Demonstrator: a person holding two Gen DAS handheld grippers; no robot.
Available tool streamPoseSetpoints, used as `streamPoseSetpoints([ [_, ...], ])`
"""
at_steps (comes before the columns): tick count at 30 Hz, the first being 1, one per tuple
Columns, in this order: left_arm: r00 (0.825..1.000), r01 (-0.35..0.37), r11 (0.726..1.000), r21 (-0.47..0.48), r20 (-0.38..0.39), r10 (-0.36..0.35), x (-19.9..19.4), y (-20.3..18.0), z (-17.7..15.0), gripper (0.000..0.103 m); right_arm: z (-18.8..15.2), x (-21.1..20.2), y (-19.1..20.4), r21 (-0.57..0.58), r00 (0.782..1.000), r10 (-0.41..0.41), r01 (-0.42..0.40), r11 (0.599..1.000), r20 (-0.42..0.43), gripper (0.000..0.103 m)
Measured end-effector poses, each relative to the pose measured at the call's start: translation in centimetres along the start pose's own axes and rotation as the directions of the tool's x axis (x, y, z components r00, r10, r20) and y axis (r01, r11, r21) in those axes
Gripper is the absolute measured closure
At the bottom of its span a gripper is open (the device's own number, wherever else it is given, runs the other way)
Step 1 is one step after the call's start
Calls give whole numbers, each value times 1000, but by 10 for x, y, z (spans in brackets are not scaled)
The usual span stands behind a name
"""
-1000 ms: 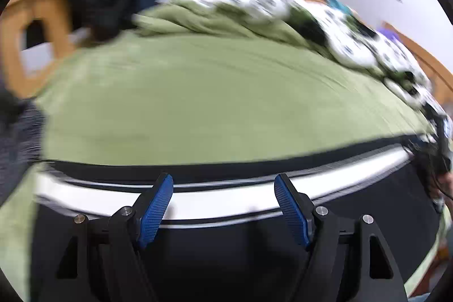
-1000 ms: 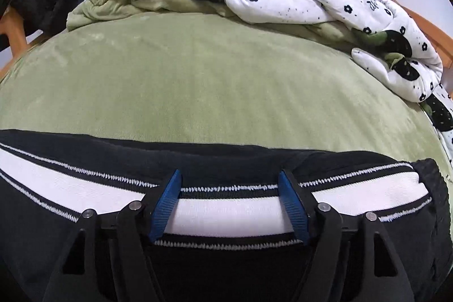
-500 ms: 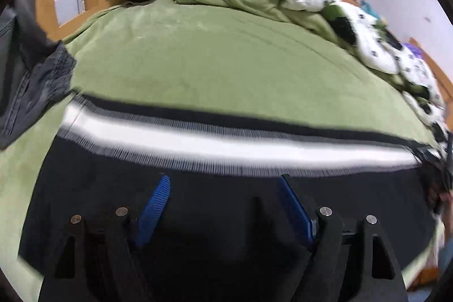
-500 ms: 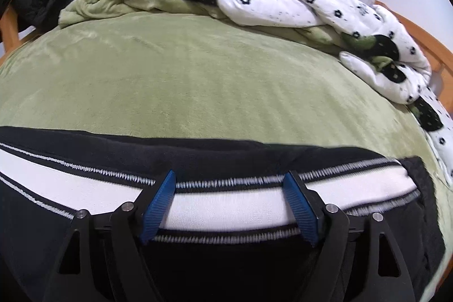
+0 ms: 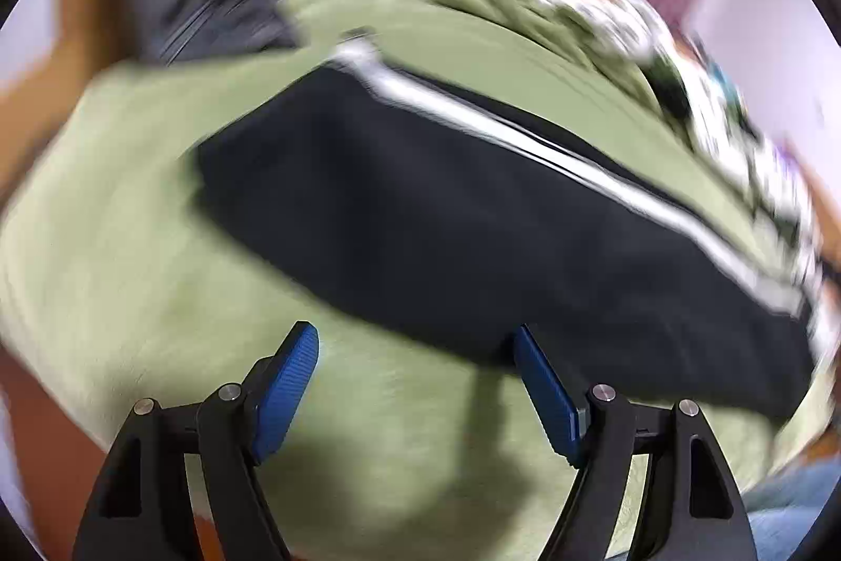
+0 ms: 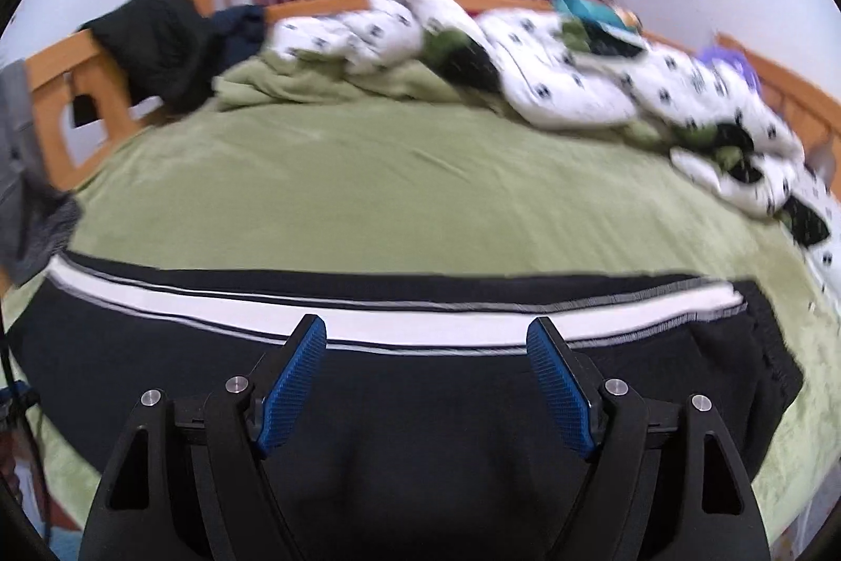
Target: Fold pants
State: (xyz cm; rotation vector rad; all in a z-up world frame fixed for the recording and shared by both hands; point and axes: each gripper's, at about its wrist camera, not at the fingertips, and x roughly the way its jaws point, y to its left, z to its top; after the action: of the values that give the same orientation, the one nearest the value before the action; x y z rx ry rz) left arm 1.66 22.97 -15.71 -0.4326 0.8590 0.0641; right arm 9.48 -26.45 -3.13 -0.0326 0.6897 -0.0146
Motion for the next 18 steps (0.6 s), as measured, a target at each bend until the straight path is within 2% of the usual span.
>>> streamPoseSetpoints([
  [2, 996, 85, 992, -96, 34, -82, 2, 24, 3, 31, 7, -14, 14, 13, 1000, 25, -25, 1000, 15, 25],
  [3, 993, 107, 986, -128, 56, -101, 4, 30, 6, 31, 10, -19, 21, 25, 999, 45, -45, 999, 13, 25],
  [6, 992, 98, 976, -192, 98, -80, 14, 39, 17, 31, 21, -28, 40, 45, 997, 78, -77, 996, -3, 25],
  [9, 992, 60, 964, -260, 124, -28, 29, 44, 38, 35, 26, -34, 55, 49, 996, 84, -84, 995, -10, 25],
  [10, 992, 34, 961, -275, 126, 1, 33, 46, 44, 45, 26, -35, 59, 53, 996, 89, -88, 995, -10, 25],
  [11, 992, 8, 960, -281, 121, 27, 37, 49, 48, 66, 25, -35, 62, 56, 996, 93, -93, 994, -8, 25],
  [12, 993, -28, 959, -281, 107, 60, 43, 52, 54, 79, 23, -34, 65, 56, 996, 94, -93, 994, -12, 25],
  [13, 995, 1, 963, -269, 98, 27, 45, 58, 59, 90, 21, -32, 68, 52, 996, 92, -91, 995, -20, 25],
  [16, 986, 89, 953, -289, 159, -44, 25, 81, 64, 91, 9, -26, 69, 35, 996, 78, -77, 996, -33, 25],
  [18, 990, 58, 967, -246, 135, -25, 27, 77, 63, 90, 0, -22, 64, 43, 996, 78, -77, 996, -30, 25],
])
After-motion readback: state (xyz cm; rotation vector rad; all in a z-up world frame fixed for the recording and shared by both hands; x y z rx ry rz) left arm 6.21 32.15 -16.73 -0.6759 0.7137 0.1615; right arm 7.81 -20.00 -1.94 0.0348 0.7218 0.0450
